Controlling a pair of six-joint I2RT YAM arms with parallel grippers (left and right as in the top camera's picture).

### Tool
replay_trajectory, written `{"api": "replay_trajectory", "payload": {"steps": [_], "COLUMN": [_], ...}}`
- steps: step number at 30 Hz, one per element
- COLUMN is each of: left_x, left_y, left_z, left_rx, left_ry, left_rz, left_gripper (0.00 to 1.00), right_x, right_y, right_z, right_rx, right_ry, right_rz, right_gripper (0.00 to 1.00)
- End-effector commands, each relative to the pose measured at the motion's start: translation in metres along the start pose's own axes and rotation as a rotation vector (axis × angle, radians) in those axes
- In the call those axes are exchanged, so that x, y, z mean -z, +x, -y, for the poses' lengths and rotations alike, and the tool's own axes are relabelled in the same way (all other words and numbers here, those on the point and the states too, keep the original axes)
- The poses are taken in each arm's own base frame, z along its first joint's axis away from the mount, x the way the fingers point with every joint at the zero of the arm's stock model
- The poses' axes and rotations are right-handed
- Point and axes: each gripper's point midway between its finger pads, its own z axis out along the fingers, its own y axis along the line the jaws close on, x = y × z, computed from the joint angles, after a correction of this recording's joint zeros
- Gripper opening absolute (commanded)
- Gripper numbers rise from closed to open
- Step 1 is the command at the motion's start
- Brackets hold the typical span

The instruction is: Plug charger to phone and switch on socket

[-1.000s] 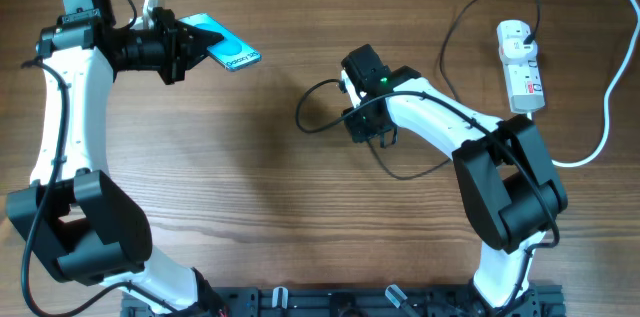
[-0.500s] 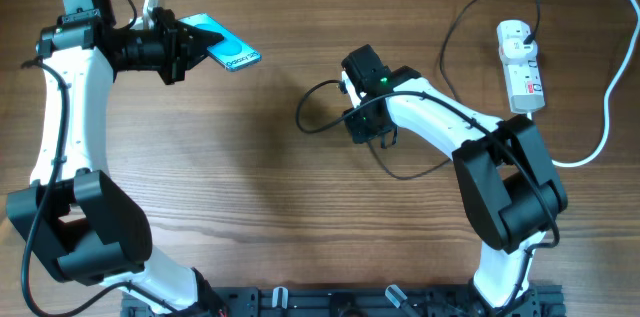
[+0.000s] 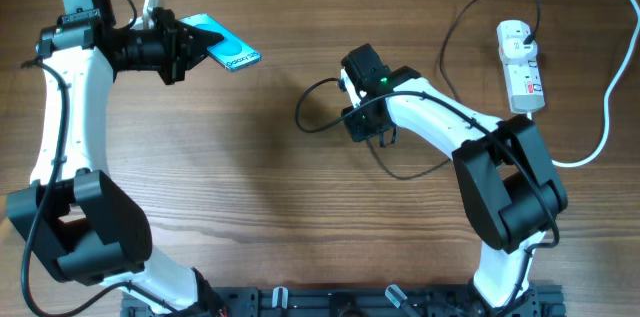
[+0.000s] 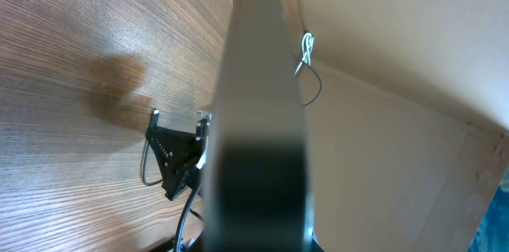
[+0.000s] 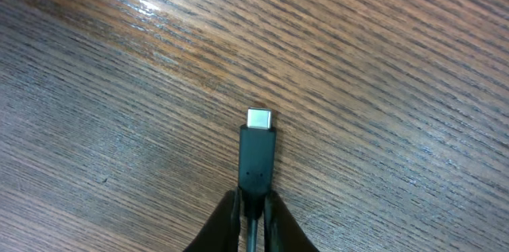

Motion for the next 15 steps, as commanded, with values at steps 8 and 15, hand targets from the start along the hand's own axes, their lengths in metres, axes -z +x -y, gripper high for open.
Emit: {"api": "replay_trajectory", "payload": {"steps": [8, 15], "left_x": [0.008, 0.007], "left_y": [-0.001, 0.0], "left_z": [-0.001, 0.017], "left_rx": [-0.036, -0.098], "left_ry": [-0.047, 0.034], "left_rz": [0.054, 0.029], "left_gripper": [0.04, 0.04], "right_x": [-0.008, 0.015], "right_y": [0.007, -0.003], "right_z": [-0.001, -0.005], "right_rx": [-0.002, 0.03], "right_ry": [-0.003, -0.023], "right_rz": [-0.038, 0.002], "right_gripper": [0.04, 0.04]}}
